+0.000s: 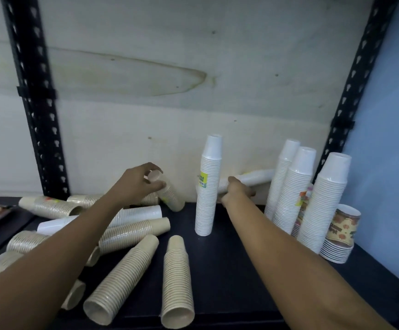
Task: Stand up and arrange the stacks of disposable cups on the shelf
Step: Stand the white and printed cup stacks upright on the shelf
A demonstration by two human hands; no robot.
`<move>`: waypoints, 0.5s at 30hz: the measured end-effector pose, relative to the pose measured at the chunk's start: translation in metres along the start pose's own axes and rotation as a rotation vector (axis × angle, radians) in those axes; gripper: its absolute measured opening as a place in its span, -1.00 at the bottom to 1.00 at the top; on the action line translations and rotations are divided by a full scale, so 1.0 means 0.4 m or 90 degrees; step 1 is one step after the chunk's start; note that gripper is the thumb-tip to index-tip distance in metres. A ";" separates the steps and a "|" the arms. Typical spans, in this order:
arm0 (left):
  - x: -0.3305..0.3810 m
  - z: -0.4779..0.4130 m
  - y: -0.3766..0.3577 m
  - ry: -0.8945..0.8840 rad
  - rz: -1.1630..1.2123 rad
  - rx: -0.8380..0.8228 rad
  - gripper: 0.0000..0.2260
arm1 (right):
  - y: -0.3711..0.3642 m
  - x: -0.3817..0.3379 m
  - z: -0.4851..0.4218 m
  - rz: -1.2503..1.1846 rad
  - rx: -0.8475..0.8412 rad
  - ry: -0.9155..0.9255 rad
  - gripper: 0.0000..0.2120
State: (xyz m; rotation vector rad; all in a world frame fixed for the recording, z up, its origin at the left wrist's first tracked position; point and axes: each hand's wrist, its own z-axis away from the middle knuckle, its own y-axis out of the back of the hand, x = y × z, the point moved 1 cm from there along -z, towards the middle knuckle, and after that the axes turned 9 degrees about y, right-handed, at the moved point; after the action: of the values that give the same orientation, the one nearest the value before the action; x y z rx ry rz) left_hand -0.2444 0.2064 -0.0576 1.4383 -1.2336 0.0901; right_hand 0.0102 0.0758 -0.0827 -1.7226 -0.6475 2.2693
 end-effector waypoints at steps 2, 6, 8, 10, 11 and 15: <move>0.027 0.007 -0.003 0.009 0.070 0.003 -0.72 | -0.006 -0.029 0.032 -0.007 -0.040 0.049 -0.33; 0.073 0.016 -0.014 0.030 0.195 0.023 -0.64 | -0.015 -0.060 0.045 0.058 -0.211 0.191 -0.36; 0.087 0.014 -0.028 0.036 0.228 0.035 -0.58 | -0.002 -0.089 0.054 0.134 -0.285 0.275 -0.36; 0.098 0.009 -0.046 0.040 0.247 0.042 -0.55 | 0.030 -0.107 0.052 0.227 -0.342 0.363 -0.36; 0.102 0.007 -0.054 0.042 0.248 0.047 -0.55 | 0.051 -0.113 0.056 0.271 -0.360 0.407 -0.36; 0.121 0.001 -0.077 0.048 0.251 0.062 -0.64 | 0.115 -0.093 0.045 0.355 -0.366 0.521 -0.36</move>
State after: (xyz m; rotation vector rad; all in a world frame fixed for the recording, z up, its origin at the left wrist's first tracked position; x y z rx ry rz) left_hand -0.2018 0.1696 -0.0465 1.2437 -1.4511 0.4745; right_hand 0.0081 0.0156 -0.0686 -3.1466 -0.7075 1.3986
